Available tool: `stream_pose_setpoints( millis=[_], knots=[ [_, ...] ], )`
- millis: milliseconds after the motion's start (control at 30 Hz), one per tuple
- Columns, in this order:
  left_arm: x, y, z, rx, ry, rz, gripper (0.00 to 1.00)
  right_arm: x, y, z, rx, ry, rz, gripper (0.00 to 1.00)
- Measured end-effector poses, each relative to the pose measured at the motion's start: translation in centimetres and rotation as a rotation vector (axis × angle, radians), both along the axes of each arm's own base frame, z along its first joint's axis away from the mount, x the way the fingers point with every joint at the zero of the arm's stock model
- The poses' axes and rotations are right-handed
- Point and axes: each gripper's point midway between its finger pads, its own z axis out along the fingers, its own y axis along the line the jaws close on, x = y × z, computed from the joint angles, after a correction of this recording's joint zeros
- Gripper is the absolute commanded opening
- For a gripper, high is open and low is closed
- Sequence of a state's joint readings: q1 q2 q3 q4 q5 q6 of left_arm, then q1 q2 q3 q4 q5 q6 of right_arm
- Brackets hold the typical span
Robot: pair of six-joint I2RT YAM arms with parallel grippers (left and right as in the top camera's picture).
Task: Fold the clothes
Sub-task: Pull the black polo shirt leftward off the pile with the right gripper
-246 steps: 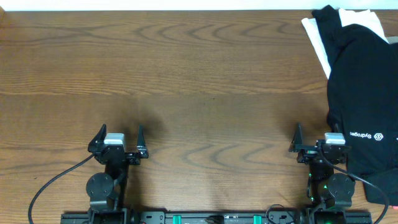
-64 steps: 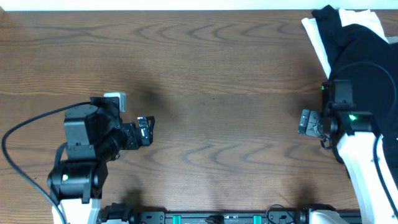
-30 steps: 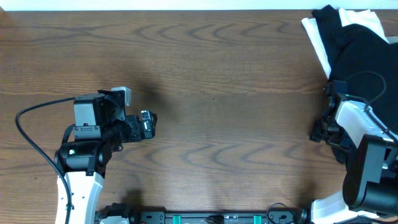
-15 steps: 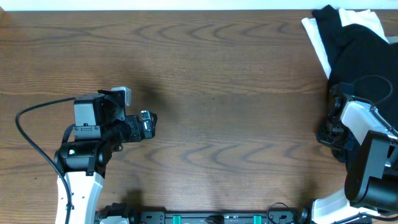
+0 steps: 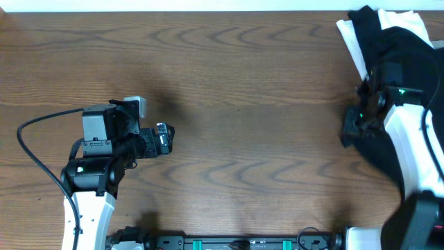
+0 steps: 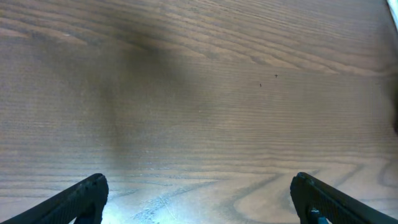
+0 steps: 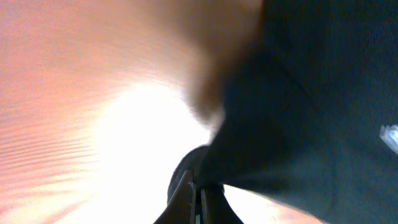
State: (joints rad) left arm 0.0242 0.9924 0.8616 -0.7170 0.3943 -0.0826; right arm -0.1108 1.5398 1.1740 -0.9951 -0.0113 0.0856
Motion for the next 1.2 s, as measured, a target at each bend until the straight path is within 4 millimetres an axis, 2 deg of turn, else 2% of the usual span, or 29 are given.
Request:
stream_pose_setpoints(
  millis=[100, 200, 433, 633, 767, 967, 1000, 1067, 1167, 1200],
  knots=[
    [0.1, 0.0, 0.0, 0.000, -0.003, 0.000, 0.92, 1.1, 3.8, 3.5, 0.033, -0.128, 0.127, 0.00],
    [0.2, 0.0, 0.1, 0.000, -0.009, 0.000, 0.92, 1.1, 8.2, 5.2, 0.065, -0.197, 0.265, 0.01],
    [0.2, 0.0, 0.2, 0.000, -0.011, 0.000, 0.92, 1.9, 17.6, 6.7, 0.133, -0.331, 0.515, 0.01],
    [0.2, 0.0, 0.2, 0.000, -0.011, 0.000, 0.92, 3.7, 23.8, 7.2, 0.201, -0.454, 0.615, 0.01],
    [0.2, 0.0, 0.2, 0.000, -0.012, 0.000, 0.93, 5.0, 26.8, 6.6, 0.244, -0.501, 0.632, 0.01],
    [0.3, 0.0, 0.2, 0.000, -0.015, 0.000, 0.93, 7.5, 29.8, 5.3, 0.305, -0.565, 0.600, 0.02],
    [0.3, 0.0, 0.2, 0.000, -0.014, 0.001, 0.93, 7.8, 30.3, 5.0, 0.313, -0.568, 0.598, 0.07],
    [0.3, 0.0, 0.2, 0.000, -0.015, 0.000, 0.93, 8.2, 30.8, 4.4, 0.328, -0.570, 0.586, 0.25],
    [0.3, 0.0, 0.2, 0.002, -0.015, -0.001, 1.00, 8.2, 31.3, 4.2, 0.333, -0.571, 0.587, 0.38],
    [0.3, 0.0, 0.2, 0.000, -0.015, 0.001, 0.98, 8.2, 31.3, 4.3, 0.333, -0.572, 0.586, 0.40]
  ],
)
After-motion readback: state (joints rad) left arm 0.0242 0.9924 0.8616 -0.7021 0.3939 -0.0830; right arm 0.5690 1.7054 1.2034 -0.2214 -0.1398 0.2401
